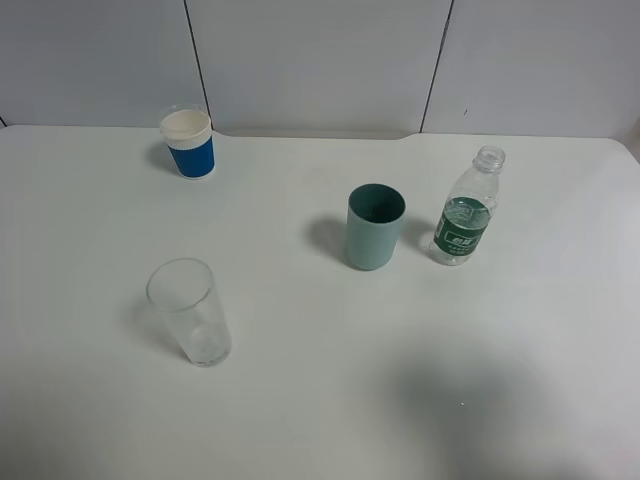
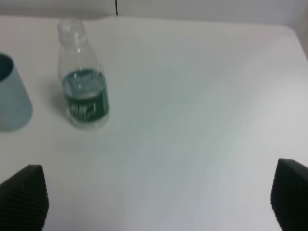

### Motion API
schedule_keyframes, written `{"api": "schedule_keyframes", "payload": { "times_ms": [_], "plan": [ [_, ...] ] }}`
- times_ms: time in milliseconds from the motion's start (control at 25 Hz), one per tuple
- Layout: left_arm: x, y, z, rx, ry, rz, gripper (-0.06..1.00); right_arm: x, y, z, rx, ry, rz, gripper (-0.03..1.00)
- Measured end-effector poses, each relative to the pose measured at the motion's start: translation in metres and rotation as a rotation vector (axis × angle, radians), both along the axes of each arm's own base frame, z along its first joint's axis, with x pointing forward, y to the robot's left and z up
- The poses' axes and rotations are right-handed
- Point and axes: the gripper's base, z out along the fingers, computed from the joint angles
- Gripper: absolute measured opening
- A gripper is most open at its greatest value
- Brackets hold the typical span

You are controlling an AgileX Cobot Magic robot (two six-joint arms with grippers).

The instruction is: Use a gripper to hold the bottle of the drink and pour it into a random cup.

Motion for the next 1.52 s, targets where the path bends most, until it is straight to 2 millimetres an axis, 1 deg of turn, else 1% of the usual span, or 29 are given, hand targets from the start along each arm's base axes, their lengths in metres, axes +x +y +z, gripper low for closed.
{"api": "schedule_keyframes", "payload": {
  "times_ms": [80,200,360,680,1520],
  "plan": [
    [0.0,0.0,0.0,0.0,0.0,0.0,0.99,0.0001,0.0,-0.0061,-0.001,0.045,0.001,0.91],
    [0.0,0.0,0.0,0.0,0.0,0.0,0.99,0.0007,0.0001,-0.0087,-0.001,0.059,0.0,0.91],
    [0.0,0.0,0.0,0.0,0.0,0.0,0.99,0.0007,-0.0007,-0.0088,0.023,0.061,-0.022,0.91],
    [0.0,0.0,0.0,0.0,0.0,0.0,0.99,0.0007,-0.0084,-0.0086,0.063,0.056,-0.136,0.91],
    [0.0,0.0,0.0,0.0,0.0,0.0,0.99,0.0007,-0.0085,-0.0085,0.068,0.056,-0.141,0.91]
  ]
}}
